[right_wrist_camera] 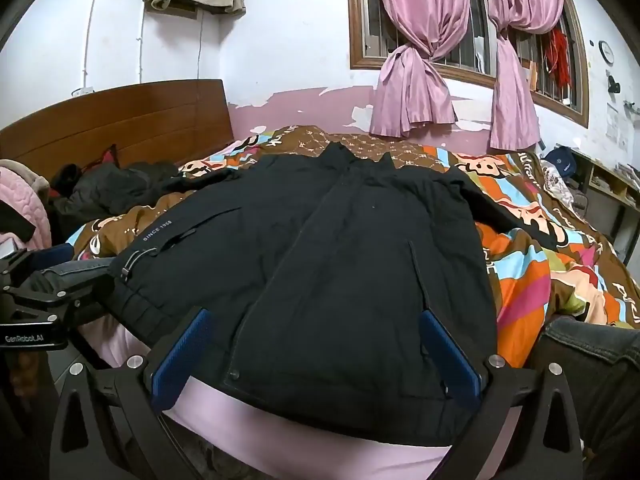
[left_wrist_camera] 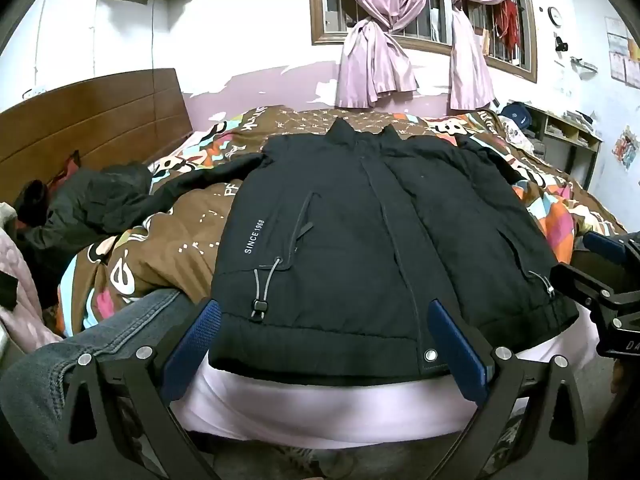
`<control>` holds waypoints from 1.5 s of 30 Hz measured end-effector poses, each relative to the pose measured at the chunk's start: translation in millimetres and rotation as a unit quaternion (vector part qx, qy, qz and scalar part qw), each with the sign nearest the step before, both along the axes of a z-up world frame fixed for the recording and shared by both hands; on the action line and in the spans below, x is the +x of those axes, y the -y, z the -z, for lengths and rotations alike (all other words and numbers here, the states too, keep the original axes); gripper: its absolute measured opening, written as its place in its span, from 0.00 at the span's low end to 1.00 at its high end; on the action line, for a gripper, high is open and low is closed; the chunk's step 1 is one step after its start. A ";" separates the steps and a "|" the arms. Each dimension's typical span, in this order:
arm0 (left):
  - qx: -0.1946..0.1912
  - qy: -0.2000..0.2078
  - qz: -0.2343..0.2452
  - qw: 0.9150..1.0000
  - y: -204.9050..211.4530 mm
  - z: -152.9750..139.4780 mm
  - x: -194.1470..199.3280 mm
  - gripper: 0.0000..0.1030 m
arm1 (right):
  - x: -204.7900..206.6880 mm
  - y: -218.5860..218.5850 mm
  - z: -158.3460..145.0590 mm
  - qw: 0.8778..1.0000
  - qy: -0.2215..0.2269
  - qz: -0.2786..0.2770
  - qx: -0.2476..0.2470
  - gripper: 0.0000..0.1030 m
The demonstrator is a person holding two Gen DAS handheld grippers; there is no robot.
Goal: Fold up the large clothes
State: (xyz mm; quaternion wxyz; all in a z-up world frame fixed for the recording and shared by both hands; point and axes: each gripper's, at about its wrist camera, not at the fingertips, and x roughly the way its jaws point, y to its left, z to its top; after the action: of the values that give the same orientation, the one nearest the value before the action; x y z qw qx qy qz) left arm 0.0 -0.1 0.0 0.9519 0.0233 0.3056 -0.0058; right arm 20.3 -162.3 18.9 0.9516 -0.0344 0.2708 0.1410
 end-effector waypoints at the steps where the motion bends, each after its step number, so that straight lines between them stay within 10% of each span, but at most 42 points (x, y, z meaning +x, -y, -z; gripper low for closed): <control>1: 0.001 0.000 0.000 1.000 0.0 0.0 0.0 0.98 | 0.1 0.1 0.1 1.000 0.000 0.000 0.001 1.00; 45: 0.005 0.003 0.000 1.000 0.2 0.4 0.3 0.98 | 5.4 4.3 6.7 1.000 -0.015 0.001 0.000 1.00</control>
State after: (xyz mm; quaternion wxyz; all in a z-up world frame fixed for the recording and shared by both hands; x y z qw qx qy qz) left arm 0.3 -0.3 -0.4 0.9525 0.0279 0.3032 -0.0043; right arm 25.7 -166.5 12.2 0.9478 -0.0318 0.2847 0.1403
